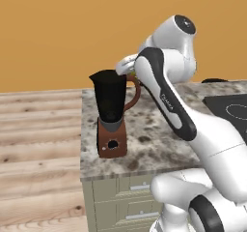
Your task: Grab the lemons from the fridge, place them in the blender, close the lid, and turn on the blender to create a marinade.
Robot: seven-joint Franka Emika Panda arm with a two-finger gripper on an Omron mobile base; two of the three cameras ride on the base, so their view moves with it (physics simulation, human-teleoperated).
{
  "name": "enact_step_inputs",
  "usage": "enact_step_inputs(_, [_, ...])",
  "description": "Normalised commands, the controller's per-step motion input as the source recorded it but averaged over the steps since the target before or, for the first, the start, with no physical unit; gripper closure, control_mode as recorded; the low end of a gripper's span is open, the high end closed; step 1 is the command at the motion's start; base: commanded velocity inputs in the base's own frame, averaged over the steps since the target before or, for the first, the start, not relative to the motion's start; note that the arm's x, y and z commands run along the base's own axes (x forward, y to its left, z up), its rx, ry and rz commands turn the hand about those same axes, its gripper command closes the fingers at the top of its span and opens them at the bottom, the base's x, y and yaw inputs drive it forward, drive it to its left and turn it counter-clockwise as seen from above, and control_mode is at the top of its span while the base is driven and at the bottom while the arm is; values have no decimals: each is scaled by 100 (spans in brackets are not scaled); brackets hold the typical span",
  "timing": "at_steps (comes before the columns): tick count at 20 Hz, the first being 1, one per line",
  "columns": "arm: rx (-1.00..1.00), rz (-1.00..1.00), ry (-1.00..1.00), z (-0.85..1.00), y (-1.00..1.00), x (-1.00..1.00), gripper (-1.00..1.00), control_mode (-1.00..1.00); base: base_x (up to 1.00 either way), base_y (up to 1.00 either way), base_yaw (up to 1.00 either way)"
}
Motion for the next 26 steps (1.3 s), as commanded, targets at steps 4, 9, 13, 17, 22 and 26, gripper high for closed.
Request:
enact_step_inputs(4, [-12, 0, 1, -2, 51, 25, 100, -100, 0, 0, 0])
enact_step_inputs(9, [-17, -4, 8, -19, 61, 62, 100, -100, 0, 0, 0])
enact_step_inputs(13, [-12, -1, 10, -12, 40, 68, 100, -100, 0, 0, 0])
enact_step_inputs(17, [-8, 0, 12, -5, 11, 66, 100, -100, 0, 0, 0])
enact_step_inputs(22, [-2, 0, 19, -42, -45, 13, 100, -100, 0, 0, 0])
enact_step_inputs(26, [0, 0, 10, -54, -32, -4, 100, -100, 0, 0, 0])
